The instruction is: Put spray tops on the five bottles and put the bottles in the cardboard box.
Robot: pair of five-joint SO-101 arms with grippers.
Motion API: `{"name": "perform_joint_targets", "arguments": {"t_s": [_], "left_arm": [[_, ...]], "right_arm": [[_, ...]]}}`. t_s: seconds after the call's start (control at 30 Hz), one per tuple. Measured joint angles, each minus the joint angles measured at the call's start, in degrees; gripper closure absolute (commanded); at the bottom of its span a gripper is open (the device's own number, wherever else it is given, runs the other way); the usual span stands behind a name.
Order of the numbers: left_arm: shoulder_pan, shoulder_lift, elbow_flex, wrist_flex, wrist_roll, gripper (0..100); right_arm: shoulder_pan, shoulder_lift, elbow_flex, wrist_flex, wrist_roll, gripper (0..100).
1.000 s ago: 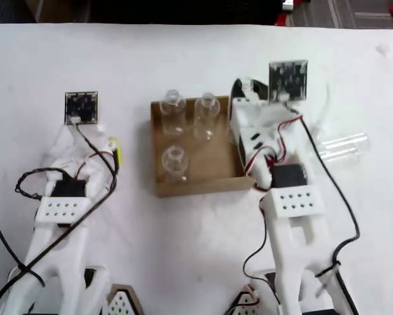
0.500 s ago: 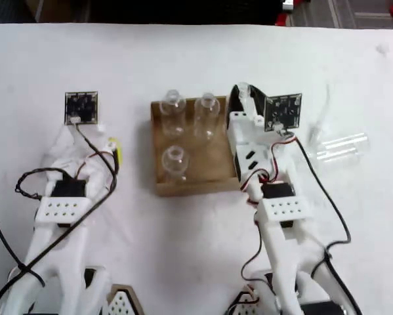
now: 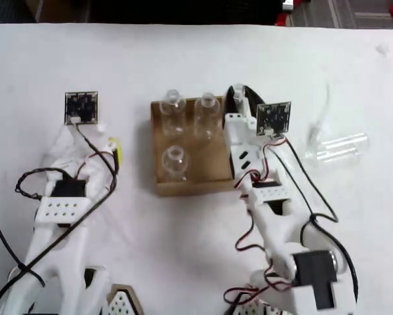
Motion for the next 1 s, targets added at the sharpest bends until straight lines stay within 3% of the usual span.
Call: {"name": "perform_joint_targets", "arguments": {"t_s": [0.3, 1.0], "left_arm": [[0.0, 0.0, 0.0, 0.0, 0.0, 91], [0.0, 0.0, 0.0, 0.0, 0.0, 91]], "right_arm": [[0.0, 8.9, -2.6, -3.3, -0.1, 98.1], [-3.8, 9.5, -3.3, -3.8, -0.4, 98.2]]}}
